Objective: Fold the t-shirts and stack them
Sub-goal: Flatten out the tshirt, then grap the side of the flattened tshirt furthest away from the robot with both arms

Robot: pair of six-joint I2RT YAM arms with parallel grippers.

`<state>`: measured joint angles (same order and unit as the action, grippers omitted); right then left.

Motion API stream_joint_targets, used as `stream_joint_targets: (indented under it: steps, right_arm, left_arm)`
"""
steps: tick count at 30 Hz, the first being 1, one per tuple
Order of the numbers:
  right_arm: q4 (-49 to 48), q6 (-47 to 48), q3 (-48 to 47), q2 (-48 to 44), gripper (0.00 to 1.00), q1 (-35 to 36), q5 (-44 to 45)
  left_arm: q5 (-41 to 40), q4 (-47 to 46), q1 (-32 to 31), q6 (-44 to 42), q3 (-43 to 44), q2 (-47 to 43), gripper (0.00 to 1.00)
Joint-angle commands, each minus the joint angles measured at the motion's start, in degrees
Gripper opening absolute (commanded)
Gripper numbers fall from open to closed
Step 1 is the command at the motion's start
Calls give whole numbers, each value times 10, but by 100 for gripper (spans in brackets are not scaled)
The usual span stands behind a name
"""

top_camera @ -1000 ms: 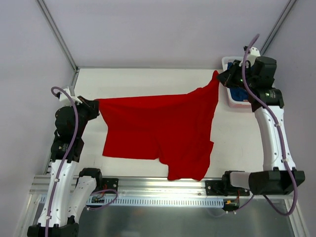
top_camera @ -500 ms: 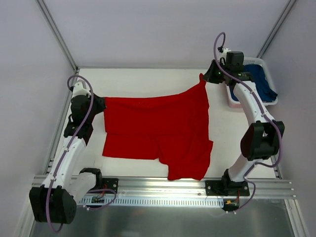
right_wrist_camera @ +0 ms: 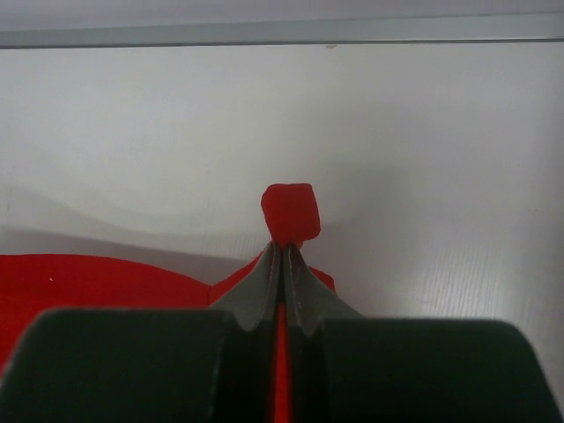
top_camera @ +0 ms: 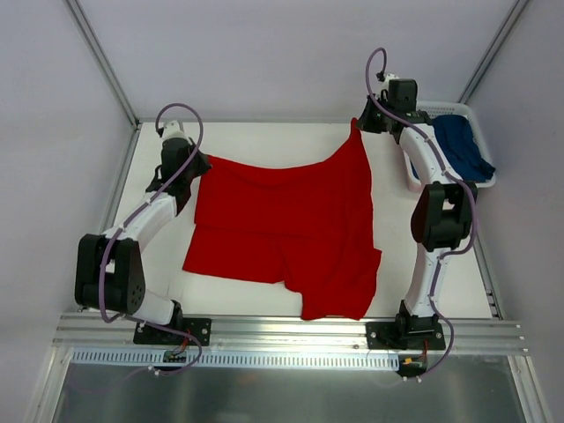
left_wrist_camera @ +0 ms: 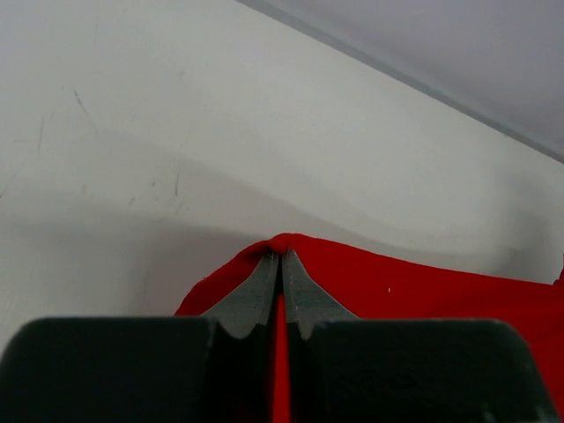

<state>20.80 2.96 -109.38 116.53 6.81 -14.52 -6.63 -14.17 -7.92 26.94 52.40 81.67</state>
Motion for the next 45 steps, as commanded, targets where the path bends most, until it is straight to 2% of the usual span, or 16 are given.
stream_joint_targets:
  steps: [1,12,25,30,33,45]
  right_arm:
    - [3,24,-71,28,0,0,21]
    - [2,28,-126,118,0,-7,49]
    - [-10,16,-154,178,0,-21,64]
    - [-8,14,-163,191,0,-22,64]
    - [-6,14,-162,192,0,-22,65]
    - [-30,8,-84,140,1,-16,54]
  left_arm:
    - [-22,-56,-4,-13,59,50,0]
    - [-74,-70,-2,-24,145,205,0]
    - [-91,-67,41,-10,208,294,0]
    - [-77,-46,50,-11,262,338,0]
    - [-64,4,55,-7,315,367,0]
    - [-28,20,56,-7,316,359,0]
